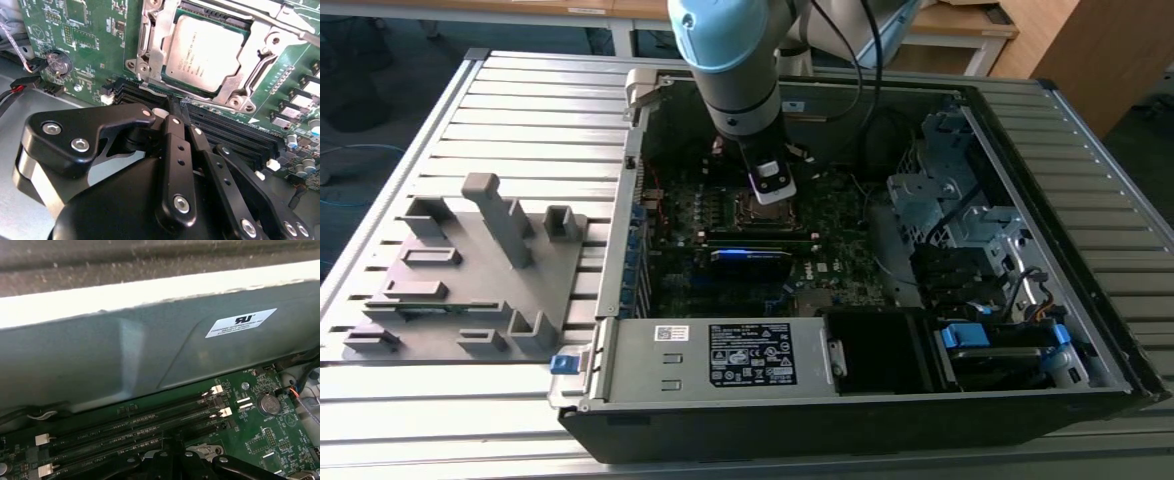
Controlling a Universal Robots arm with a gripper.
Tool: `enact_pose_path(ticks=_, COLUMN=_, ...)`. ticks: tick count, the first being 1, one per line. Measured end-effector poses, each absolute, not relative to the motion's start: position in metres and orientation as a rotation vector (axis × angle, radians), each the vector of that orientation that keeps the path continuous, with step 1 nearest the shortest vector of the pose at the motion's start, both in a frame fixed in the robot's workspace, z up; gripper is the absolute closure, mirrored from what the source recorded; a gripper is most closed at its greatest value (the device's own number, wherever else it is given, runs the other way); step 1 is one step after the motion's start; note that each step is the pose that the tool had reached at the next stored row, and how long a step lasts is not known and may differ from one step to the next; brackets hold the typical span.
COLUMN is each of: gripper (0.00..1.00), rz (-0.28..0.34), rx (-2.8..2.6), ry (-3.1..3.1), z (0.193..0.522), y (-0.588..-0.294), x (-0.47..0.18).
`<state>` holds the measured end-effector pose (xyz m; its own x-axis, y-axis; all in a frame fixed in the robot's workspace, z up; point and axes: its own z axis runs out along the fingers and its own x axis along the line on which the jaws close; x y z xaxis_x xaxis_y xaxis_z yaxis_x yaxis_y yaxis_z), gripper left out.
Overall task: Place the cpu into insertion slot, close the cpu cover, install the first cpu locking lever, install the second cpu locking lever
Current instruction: 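Install the first cpu locking lever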
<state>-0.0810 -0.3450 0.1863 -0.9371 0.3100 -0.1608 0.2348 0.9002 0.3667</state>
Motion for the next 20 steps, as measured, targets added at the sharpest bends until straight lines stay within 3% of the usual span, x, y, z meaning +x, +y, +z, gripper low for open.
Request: enact_pose_path(ticks=20, gripper=0.90, rz=0.510, rx=0.415, ry=2.848, z=0.1832, y=-0.3449, x=-0.0810)
